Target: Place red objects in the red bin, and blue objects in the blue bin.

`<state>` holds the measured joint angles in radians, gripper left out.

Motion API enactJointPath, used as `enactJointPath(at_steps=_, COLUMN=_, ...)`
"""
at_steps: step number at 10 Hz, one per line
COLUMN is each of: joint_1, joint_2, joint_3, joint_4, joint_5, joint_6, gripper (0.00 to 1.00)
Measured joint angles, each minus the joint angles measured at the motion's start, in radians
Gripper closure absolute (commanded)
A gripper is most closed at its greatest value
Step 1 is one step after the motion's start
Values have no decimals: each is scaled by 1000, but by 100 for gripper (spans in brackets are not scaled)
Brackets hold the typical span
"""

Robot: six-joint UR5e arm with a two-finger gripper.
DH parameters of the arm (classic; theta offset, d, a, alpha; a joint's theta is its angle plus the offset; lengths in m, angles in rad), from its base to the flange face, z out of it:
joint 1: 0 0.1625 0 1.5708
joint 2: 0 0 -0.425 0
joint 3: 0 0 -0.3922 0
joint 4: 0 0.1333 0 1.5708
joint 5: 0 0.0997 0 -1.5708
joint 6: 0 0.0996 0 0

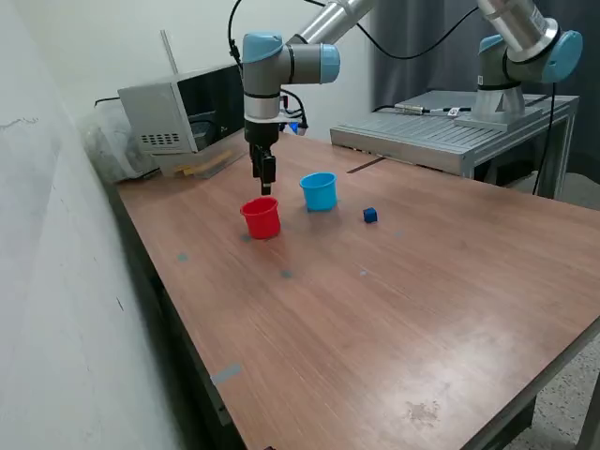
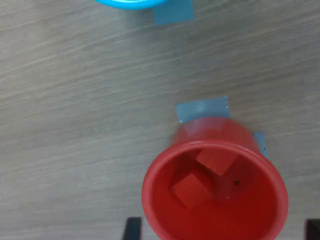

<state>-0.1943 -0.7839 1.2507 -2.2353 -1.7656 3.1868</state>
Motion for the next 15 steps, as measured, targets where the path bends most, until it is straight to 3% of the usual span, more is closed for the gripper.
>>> enactJointPath(at_steps=3, joint_1=9, joint_2=-28, joint_3=27, joint_4=7, joint_5=0, joint_6=5, gripper=0)
enactJointPath(at_steps=8, joint_1=60, joint_2=-206, joint_3=282, joint_4=7, joint_5=2, joint_6=27, gripper=0)
enactJointPath(at_steps=11, joint_1=89, joint_2=-253, joint_3=459, joint_4=-23, joint_5=3, joint_6=127, gripper=0)
enactJointPath(at_steps=15, joint_1=121, joint_2=-271, joint_3=560, joint_4=-58, joint_5=8, joint_6=251, gripper=0)
